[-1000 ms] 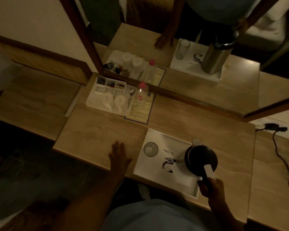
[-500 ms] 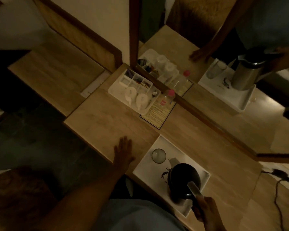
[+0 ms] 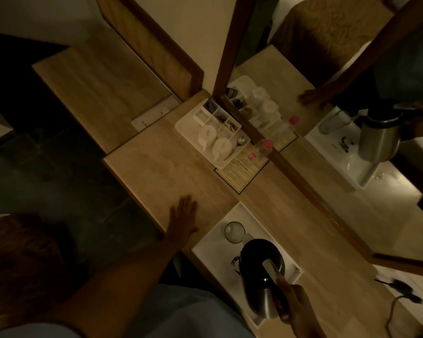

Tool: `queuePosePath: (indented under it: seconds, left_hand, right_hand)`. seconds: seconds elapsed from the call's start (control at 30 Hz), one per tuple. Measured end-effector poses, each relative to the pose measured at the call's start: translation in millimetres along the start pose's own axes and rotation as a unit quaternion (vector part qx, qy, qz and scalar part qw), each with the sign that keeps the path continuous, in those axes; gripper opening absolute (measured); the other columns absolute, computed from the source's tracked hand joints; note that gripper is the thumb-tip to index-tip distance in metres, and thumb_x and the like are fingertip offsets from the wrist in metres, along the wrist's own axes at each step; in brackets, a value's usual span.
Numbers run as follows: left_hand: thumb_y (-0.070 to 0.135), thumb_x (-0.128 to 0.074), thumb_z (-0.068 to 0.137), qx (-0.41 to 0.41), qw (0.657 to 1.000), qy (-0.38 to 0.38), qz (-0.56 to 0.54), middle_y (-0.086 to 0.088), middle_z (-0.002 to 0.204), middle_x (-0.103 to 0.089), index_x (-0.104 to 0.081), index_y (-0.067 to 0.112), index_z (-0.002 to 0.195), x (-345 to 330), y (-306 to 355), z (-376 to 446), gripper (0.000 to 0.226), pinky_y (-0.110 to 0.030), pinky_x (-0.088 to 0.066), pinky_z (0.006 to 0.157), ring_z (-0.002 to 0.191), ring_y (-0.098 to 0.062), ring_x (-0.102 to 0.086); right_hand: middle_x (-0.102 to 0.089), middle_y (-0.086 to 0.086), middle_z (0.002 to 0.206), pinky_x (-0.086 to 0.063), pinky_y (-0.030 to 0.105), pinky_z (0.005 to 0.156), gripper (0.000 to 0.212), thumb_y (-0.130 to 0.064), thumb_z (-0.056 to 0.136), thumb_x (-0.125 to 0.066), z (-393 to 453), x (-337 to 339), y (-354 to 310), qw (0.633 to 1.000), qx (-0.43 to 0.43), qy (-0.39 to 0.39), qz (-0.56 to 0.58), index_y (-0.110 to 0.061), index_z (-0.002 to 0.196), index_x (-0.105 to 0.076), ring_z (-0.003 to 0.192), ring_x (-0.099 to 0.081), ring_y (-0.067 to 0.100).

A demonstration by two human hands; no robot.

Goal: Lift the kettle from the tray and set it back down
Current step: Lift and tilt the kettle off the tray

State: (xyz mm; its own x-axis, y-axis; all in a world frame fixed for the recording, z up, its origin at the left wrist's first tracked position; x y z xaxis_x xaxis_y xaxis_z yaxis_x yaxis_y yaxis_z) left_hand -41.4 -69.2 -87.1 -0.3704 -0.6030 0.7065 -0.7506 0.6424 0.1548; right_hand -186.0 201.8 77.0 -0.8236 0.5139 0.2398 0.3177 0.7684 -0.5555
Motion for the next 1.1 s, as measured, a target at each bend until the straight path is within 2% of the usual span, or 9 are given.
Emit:
queuePosePath:
  seconds: [0.17, 0.33, 0.83, 1.1]
  left_hand:
    - [0.042, -0.058, 0.105, -0.001, 1.0, -0.002, -0.013, -0.014, 0.175, 0.014, 0.003, 0.015, 0.168, 0.0, -2.9, 0.3, 0.092, -0.062, -0.01, 0.131, 0.163, -0.036, 0.011]
    - [0.042, -0.059, 0.104, -0.009, 1.0, 0.002, -0.018, -0.014, 0.175, 0.014, 0.002, 0.015, 0.168, -0.7, -5.4, 0.1, 0.093, -0.062, -0.012, 0.13, 0.163, -0.037, 0.011]
    - [0.042, -0.058, 0.105, -0.005, 1.0, 0.006, -0.023, -0.014, 0.175, 0.015, 0.002, 0.015, 0.168, -3.4, -8.1, 0.5, 0.092, -0.061, -0.011, 0.131, 0.164, -0.036, 0.011]
    - [0.043, -0.059, 0.104, -0.003, 1.0, 0.008, -0.016, -0.014, 0.175, 0.015, 0.004, 0.015, 0.168, -3.0, -7.8, 0.6, 0.094, -0.062, -0.011, 0.131, 0.164, -0.036, 0.01]
  right_hand:
    - [-0.04, 0.004, 0.044, -0.027, 0.021, 0.041, 0.062, -0.035, 0.101, -0.05, 6.9, 2.0, -1.8, 0.999, -0.029, -0.012, 0.007, -0.017, 0.042, -0.056, 0.034, -0.036, 0.014]
    - [-0.042, 0.003, 0.045, -0.029, 0.02, 0.04, 0.058, -0.026, 0.104, -0.049, 11.7, 1.0, -3.9, 0.998, -0.049, -0.028, 0.003, -0.013, 0.049, -0.06, 0.034, -0.037, 0.014]
    - [-0.05, 0.0, 0.041, -0.036, 0.019, 0.035, 0.067, -0.024, 0.104, -0.048, 24.8, 6.1, -12.4, 0.994, -0.09, -0.026, -0.064, -0.014, 0.04, -0.065, 0.031, -0.045, 0.012]
    - [-0.05, 0.002, 0.04, -0.034, 0.016, 0.034, 0.066, -0.026, 0.104, -0.049, 25.9, 8.8, -14.1, 0.992, -0.099, -0.018, -0.073, -0.013, 0.04, -0.064, 0.029, -0.043, 0.013]
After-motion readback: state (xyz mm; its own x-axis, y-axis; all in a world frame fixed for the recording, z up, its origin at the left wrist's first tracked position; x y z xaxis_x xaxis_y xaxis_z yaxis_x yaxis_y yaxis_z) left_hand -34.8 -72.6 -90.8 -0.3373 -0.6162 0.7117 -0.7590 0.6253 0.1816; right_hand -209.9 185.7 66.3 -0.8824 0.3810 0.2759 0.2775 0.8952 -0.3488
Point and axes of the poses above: each hand's wrist, its own z-axis towards the middle knuckle, its own x-axis out of the back of the hand, y = z × x, the point moved 2 cm from there along z, towards the middle knuckle
